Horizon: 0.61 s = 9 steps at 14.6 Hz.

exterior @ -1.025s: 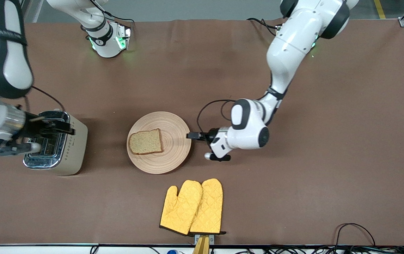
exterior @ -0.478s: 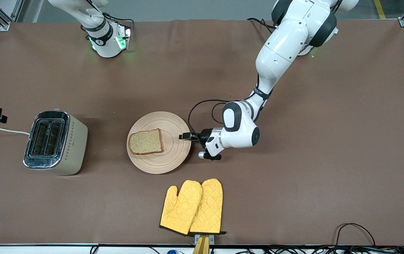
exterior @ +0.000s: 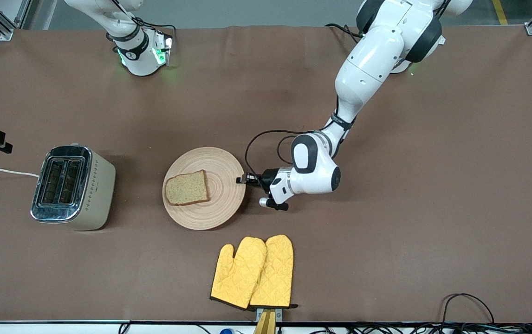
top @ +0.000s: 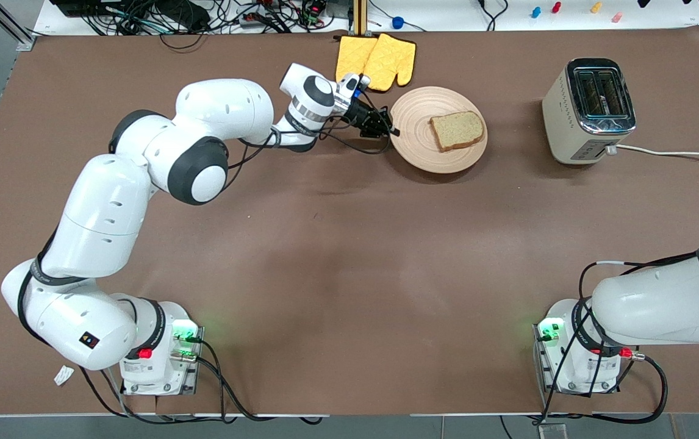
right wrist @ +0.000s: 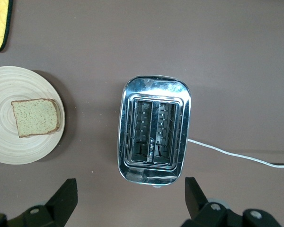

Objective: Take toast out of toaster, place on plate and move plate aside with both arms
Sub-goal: 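Grip the wooden plate rim with the left gripper, then slide the plate with the left gripper away from the toaster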

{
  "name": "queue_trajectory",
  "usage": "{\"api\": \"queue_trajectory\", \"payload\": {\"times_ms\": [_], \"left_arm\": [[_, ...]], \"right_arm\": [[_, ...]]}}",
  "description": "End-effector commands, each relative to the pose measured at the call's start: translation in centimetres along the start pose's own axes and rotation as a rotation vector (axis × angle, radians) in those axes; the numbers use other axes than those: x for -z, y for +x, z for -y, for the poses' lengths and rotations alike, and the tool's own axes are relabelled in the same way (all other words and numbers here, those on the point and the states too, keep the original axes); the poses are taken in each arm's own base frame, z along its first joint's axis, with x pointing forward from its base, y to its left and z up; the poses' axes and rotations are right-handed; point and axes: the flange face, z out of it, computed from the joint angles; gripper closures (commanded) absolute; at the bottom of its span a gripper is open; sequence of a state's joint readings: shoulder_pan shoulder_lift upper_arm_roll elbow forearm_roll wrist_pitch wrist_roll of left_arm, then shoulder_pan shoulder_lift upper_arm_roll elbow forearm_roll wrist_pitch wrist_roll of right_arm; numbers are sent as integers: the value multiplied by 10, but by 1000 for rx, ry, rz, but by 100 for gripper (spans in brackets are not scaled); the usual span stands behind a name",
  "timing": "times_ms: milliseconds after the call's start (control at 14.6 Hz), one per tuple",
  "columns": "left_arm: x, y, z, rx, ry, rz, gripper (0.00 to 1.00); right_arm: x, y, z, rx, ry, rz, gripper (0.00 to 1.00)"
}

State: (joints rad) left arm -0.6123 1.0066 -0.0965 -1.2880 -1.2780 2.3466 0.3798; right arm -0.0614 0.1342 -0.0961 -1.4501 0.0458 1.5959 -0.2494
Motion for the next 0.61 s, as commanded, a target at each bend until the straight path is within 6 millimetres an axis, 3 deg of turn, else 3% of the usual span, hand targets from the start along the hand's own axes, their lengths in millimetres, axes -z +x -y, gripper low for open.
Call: {"api": "queue_trajectory", "payload": {"times_ms": [0, 273, 547], "left_arm": [[57, 23, -36, -67, 52, -56, 100], [168, 62, -28, -23, -52, -21, 100], [289, 80, 43, 10, -164, 85, 100]], "right_arm": [[-2, -19, 25, -51, -14, -12, 0], [-1, -18, 35, -36, -14, -13, 0], [1, -16, 38, -31, -15, -17, 0]]}}
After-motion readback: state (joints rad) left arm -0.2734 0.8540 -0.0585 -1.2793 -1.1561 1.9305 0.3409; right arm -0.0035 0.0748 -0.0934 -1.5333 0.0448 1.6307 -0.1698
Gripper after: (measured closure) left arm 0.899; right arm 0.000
